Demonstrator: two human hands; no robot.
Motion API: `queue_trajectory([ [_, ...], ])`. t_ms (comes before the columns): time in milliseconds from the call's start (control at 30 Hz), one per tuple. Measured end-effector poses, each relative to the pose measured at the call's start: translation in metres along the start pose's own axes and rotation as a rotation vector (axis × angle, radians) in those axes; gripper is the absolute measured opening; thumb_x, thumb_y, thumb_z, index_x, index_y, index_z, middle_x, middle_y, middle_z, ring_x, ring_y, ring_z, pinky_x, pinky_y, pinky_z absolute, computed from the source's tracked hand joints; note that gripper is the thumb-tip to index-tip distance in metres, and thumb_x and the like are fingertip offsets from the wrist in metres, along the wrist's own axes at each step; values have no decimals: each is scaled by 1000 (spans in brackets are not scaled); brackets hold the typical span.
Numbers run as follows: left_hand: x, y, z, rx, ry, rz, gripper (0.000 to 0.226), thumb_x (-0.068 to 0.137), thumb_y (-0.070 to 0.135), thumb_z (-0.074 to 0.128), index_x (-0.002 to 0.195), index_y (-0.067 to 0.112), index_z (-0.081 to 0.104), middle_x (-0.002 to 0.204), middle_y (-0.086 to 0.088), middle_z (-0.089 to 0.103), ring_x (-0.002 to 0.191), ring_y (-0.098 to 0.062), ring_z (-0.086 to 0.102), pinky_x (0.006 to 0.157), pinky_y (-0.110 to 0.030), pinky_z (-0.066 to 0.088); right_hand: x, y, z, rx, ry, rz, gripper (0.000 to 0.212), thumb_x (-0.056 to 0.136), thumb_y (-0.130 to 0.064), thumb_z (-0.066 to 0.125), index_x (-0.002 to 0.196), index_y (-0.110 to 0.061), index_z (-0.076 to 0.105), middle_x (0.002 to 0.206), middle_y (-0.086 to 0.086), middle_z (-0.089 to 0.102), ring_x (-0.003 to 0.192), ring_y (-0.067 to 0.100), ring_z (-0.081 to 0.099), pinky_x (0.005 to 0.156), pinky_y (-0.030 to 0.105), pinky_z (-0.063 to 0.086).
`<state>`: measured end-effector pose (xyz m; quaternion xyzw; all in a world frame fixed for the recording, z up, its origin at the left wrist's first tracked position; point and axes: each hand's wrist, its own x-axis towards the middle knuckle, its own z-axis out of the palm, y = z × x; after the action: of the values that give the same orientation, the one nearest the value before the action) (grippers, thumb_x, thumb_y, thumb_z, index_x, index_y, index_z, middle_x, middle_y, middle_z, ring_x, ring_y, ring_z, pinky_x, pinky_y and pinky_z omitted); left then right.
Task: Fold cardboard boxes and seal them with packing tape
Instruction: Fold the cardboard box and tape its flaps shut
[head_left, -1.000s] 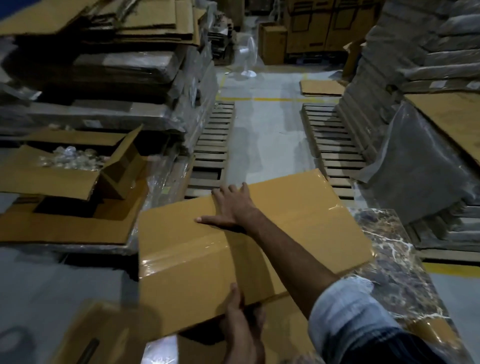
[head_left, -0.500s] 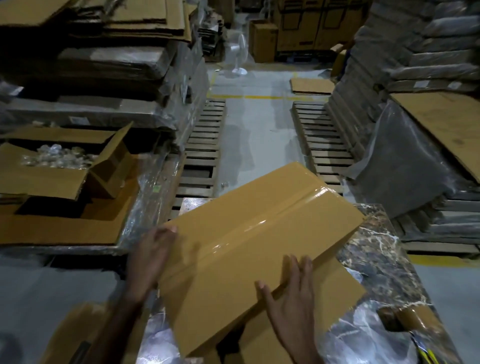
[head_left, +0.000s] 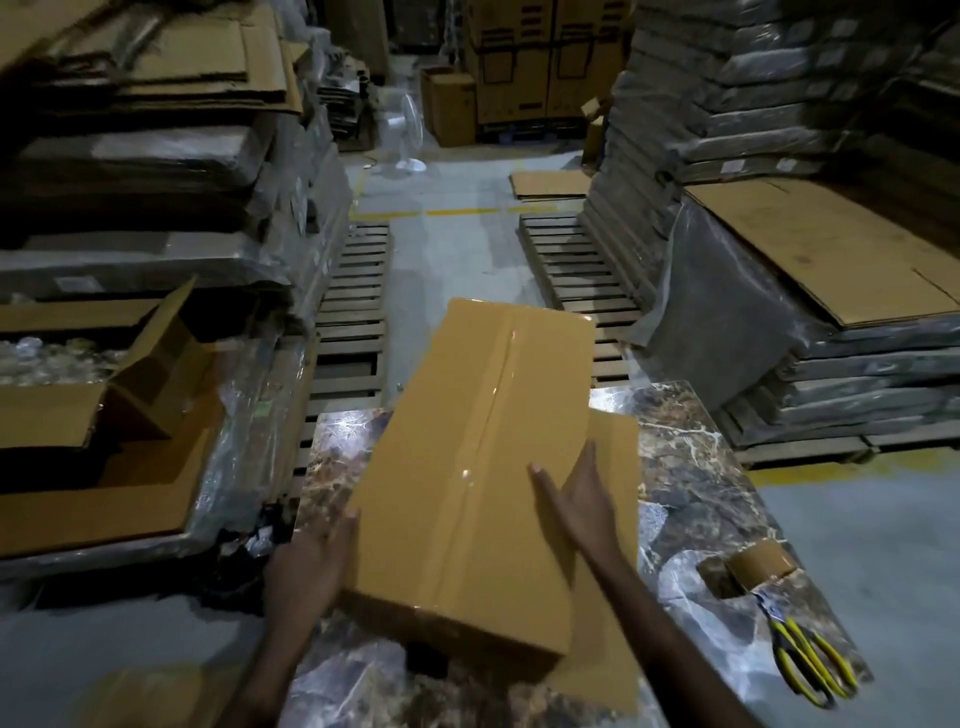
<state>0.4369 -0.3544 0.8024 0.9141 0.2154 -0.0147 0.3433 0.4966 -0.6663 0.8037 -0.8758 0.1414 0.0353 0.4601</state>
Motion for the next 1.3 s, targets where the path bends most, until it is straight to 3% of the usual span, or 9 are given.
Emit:
queue_trajectory([
  [100, -46, 21, 33, 33, -122, -4, 66, 95, 74, 29, 110, 23, 69, 85, 4, 61, 87, -24, 62, 72, -32, 41, 28, 7, -36, -228, 4, -33, 89, 97, -71, 44, 164, -25, 9, 159, 10, 44, 137, 37, 51, 111, 52, 40],
  [367, -63, 21, 61, -55, -203, -152, 82, 87, 86, 18, 152, 40, 37, 140, -8, 63, 120, -33, 62, 98, -47, 50, -33, 44, -50, -401, 42, -15, 90, 93, -81, 34, 160, -24, 12, 142, 10, 58, 122, 31, 62, 100, 49, 50],
  [567, -72, 27, 63, -141, -102, -40, 74, 93, 84, 19, 157, 46, 24, 154, -6, 50, 130, -37, 55, 101, -57, 48, -38, 54, -59, -286, -34, 20, 85, 95, -78, 39, 160, -29, 16, 144, 5, 58, 125, 32, 60, 99, 44, 47],
  [633, -81, 37, 60, -105, 29, 23, 66, 97, 71, 40, 154, 40, 31, 155, -8, 45, 131, -39, 53, 99, -61, 48, -37, 65, -68, -113, -58, 64, 84, 91, -78, 45, 158, -30, 29, 145, 2, 58, 127, 27, 59, 100, 42, 47],
  [733, -104, 60, 60, -55, 262, 252, 55, 96, 26, 69, 146, 15, 50, 150, -14, 46, 133, -41, 48, 102, -61, 46, -46, 108, -92, 206, 183, 161, 75, 84, -84, 53, 137, -31, 58, 123, 0, 71, 109, 18, 67, 92, 42, 55],
  [833, -136, 88, 77, -112, 282, 529, 38, 99, 27, 64, 132, 7, 61, 138, -14, 58, 127, -33, 53, 103, -48, 47, -57, 171, -129, 171, 454, 231, 39, 89, -57, 64, 113, -27, 68, 100, 0, 75, 99, 26, 71, 88, 43, 56],
  [1000, -184, 167, 148, -258, -7, 867, 32, 94, 33, 62, 124, 23, 66, 125, 10, 62, 116, -6, 55, 107, -8, 31, -50, 277, -179, -146, 424, 456, 50, 91, -52, 68, 127, -18, 65, 122, 15, 71, 117, 38, 64, 93, 43, 49],
  [1100, -191, 225, 215, -169, -306, 847, 39, 99, 44, 57, 137, 39, 50, 135, 21, 52, 123, -1, 50, 104, -19, 39, -37, 337, -180, -422, 221, 412, 56, 89, -52, 70, 129, -13, 62, 128, 14, 65, 120, 36, 61, 93, 46, 49],
  [1300, -151, 311, 369, 281, -603, 762, 72, 95, 57, 46, 158, 26, 31, 150, -4, 48, 136, -31, 45, 106, -47, 41, -8, 389, -162, -685, 71, 258, 50, 80, -56, 76, 107, -16, 69, 101, 11, 68, 92, 38, 67, 71, 45, 52],
])
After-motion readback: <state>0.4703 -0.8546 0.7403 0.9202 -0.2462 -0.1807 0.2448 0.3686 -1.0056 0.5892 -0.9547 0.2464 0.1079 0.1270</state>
